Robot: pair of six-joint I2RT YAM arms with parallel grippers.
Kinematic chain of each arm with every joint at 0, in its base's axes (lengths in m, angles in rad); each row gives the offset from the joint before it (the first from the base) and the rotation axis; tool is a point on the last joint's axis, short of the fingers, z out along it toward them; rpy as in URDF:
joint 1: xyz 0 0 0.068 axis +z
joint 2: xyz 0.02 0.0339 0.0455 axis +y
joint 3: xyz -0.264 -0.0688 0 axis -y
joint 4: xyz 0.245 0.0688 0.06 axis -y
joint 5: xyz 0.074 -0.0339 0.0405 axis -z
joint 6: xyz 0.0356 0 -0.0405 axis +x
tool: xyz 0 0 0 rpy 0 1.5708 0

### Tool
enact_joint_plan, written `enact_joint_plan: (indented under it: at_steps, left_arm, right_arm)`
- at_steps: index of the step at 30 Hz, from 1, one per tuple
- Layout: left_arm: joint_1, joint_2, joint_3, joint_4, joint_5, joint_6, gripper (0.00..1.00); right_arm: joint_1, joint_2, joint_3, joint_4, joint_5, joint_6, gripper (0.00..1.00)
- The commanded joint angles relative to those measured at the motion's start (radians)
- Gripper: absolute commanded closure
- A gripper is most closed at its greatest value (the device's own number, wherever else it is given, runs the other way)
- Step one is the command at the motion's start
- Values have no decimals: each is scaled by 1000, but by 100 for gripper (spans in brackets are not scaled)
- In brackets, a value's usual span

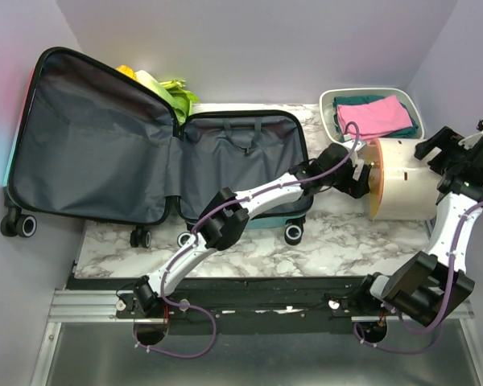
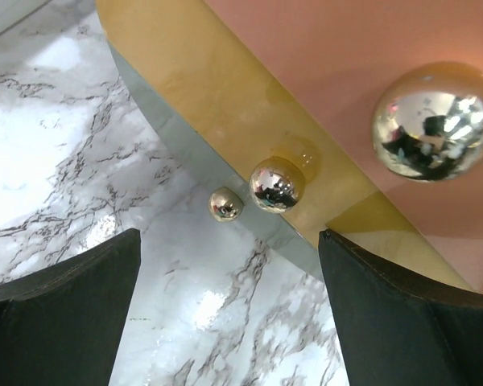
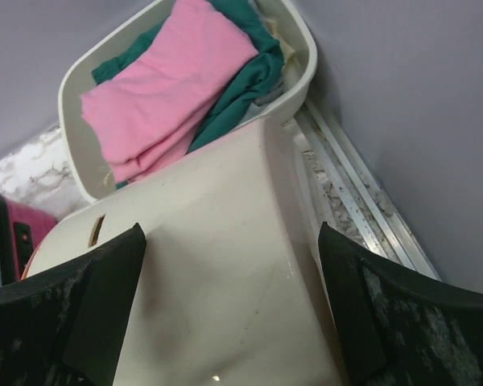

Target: Open, take out, and arrange the luggage

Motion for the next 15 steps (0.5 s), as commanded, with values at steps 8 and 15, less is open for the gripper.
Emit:
enact_joint_plan:
  at_steps: [8,15]
  left_arm:
    - [-45,-125,-45,171,-54,-25,1]
    - [-45,-294,-177,128,-167,38,1]
  right_arm:
    - [18,-1,79,-225,352,86,3]
    - [18,-56,194,-272,478,56,0]
